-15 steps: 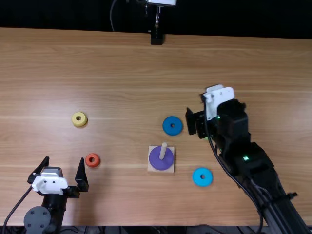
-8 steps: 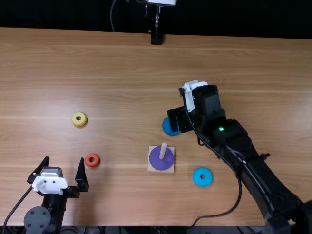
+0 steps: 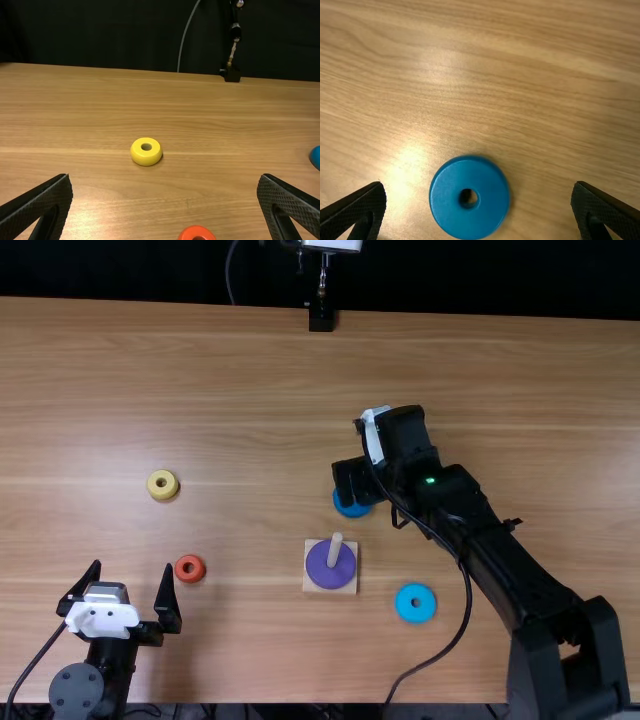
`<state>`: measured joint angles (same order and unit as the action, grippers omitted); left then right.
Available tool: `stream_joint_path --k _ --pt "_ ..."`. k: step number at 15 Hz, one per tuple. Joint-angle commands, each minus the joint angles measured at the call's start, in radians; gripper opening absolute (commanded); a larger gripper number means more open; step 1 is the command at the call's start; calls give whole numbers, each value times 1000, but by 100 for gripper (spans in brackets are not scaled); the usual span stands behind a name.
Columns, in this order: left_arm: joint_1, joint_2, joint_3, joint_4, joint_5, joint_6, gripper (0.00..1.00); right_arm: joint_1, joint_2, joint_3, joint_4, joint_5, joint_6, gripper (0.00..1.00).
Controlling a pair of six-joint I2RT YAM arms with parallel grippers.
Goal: Build the Hanoi tower: stack the rings onto the peg from bottom to top in this color order: purple, dark blue, light blue, dark green, light green, yellow, orange.
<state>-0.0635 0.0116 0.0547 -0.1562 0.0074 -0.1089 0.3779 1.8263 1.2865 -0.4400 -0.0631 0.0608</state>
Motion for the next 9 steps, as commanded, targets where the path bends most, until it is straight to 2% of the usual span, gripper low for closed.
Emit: stream_joint_path --k 1,3,9 --pt "11 -12 -47 -19 13 4 100 32 41 50 -41 -7 11 100" --pt "11 -12 -49 -19 13 4 100 47 71 66 -110 -7 13 100" --pt "11 -12 -49 -17 13 4 100 65 128 83 -117 2 18 100"
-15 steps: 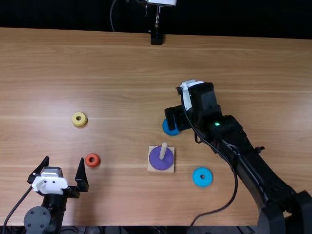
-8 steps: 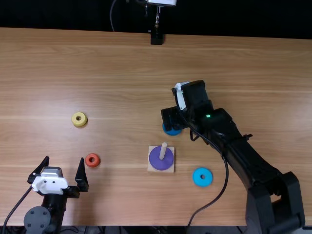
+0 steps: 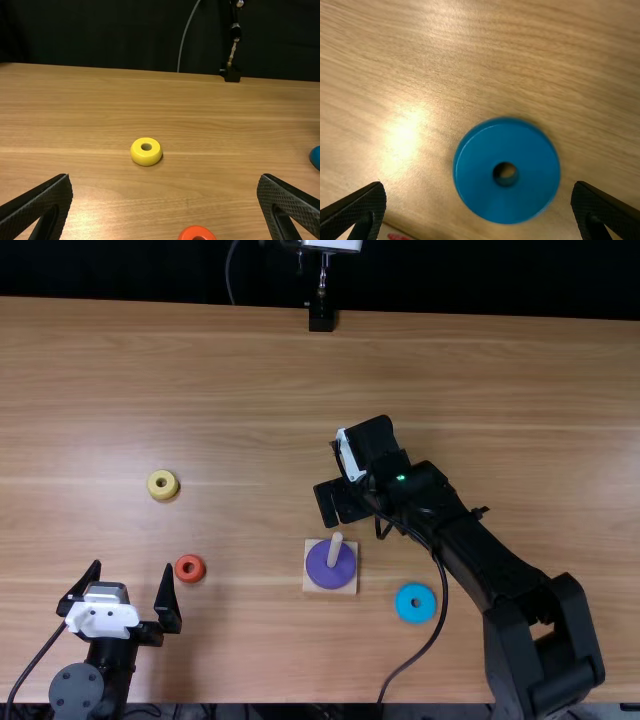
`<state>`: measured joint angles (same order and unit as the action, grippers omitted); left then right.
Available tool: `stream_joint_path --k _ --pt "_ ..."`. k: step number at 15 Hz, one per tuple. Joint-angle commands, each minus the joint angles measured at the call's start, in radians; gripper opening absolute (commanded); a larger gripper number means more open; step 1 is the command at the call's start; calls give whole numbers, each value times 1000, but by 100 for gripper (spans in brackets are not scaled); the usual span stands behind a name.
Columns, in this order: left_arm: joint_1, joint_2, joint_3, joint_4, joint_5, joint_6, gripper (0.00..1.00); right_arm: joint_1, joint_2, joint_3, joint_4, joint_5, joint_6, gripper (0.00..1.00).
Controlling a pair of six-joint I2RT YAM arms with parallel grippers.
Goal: Build the Hanoi tower: stack the rings onto the peg from bottom to top in this color order: purple, dark blue, light blue, dark green, light green, yellow, orange.
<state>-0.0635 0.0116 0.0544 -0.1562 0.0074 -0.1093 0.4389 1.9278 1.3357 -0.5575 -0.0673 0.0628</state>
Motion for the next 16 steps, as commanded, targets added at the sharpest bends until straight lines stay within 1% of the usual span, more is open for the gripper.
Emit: stream_joint_path --k 1,3,8,10,11,12,13,16 --pt "11 -12 -48 -17 13 4 100 1 33 43 -1 7 16 100" --pt "11 -12 -48 -17 13 4 100 1 34 51 -1 10 15 100" --pt "11 -12 -48 -17 13 4 100 0 42 49 -1 12 13 100" --pt "11 -12 -48 -17 13 4 100 0 80 51 -1 12 15 100" --pt "11 -12 -48 -17 13 4 100 0 82 51 -1 27 16 100" --pt "11 -12 -48 -17 13 4 100 0 83 49 -1 56 20 100" --pt "11 -12 -48 -17 13 4 100 0 83 49 -3 65 18 100" --pt "11 -12 -48 -17 13 4 100 0 83 49 -3 67 20 100"
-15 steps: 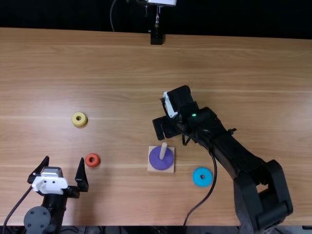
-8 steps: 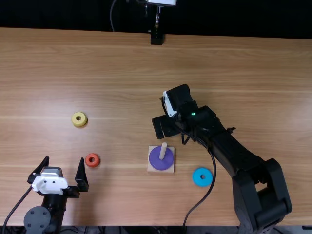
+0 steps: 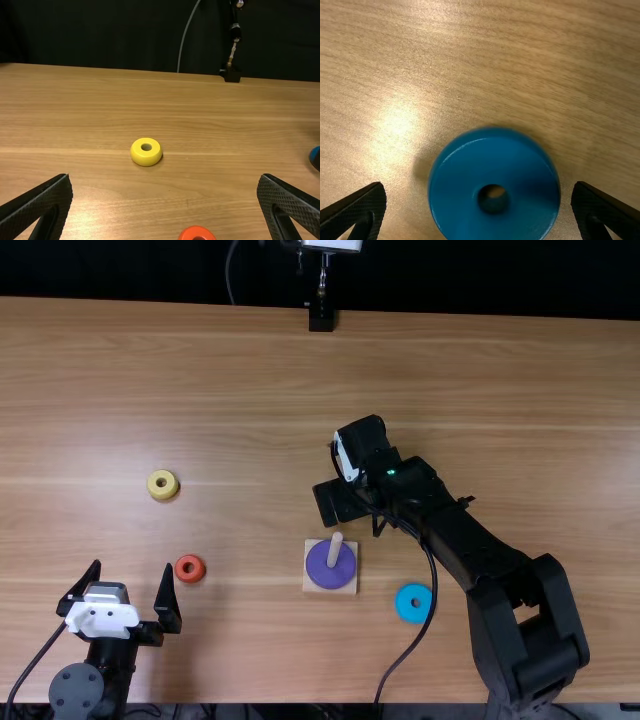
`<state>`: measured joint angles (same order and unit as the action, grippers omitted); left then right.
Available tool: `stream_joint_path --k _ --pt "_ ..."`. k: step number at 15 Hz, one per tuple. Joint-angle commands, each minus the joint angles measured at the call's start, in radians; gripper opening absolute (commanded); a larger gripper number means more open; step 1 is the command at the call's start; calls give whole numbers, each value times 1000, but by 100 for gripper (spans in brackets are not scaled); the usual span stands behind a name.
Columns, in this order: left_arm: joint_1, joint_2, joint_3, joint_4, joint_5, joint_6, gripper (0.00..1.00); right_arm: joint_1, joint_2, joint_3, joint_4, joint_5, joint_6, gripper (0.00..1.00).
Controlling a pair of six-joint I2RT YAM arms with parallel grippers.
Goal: Build the Hanoi tower: stack the rings onto the peg from bottom to top in this color order: purple, dark blue, light blue, dark green, light green, yellow, orange.
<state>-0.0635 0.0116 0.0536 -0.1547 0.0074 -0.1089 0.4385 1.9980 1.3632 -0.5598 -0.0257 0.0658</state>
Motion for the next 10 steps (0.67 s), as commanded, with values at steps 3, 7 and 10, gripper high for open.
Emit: stream_joint_path --k 3,7,10 --pt "11 -12 -47 -18 13 4 100 0 16 16 -1 28 17 100" --pt "11 -12 -46 -20 13 4 100 0 18 16 -1 28 17 100" --pt "11 -12 -47 -20 13 4 100 0 24 20 -3 28 17 100"
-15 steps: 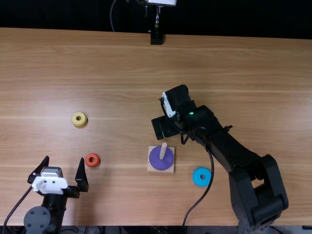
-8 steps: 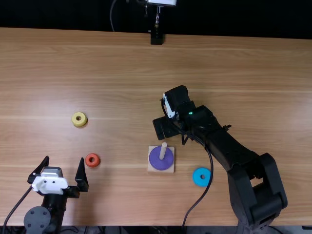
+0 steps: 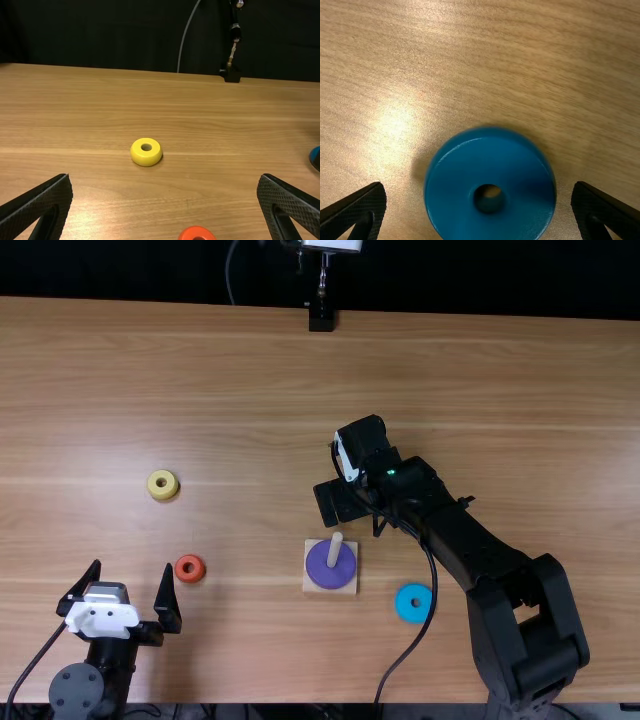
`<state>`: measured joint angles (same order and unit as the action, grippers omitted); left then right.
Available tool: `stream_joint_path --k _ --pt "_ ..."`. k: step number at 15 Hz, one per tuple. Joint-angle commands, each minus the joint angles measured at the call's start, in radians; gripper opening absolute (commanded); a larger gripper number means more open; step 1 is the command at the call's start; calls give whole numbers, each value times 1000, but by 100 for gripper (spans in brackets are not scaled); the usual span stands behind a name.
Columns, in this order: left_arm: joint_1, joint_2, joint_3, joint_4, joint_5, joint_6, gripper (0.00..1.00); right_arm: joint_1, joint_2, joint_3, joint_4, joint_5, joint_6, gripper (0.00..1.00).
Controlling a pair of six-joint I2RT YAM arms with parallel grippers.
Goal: Build the Hanoi tower: stack the rings onto the peg from bottom to top in this color order: purple, dark blue, light blue, dark green, light green, yellow, orange.
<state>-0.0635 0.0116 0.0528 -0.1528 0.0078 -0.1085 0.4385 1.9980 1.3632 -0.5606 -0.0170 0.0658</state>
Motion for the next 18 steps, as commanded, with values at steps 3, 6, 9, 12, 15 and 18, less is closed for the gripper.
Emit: stream_joint_path --k 3,6,9,12,15,18 --pt "11 -12 -47 -22 12 4 100 0 53 24 0 19 15 100" --pt "11 -12 -47 -22 12 4 100 0 54 40 -2 19 15 100" --pt "11 -12 -47 -20 12 4 100 2 56 33 2 19 15 49" --pt "11 -12 -47 -20 12 4 100 2 54 27 2 19 6 0" --pt "11 -12 -47 -20 12 4 100 2 54 33 4 19 8 0" --pt "11 -12 -47 -20 12 4 100 2 47 53 -2 17 4 0"
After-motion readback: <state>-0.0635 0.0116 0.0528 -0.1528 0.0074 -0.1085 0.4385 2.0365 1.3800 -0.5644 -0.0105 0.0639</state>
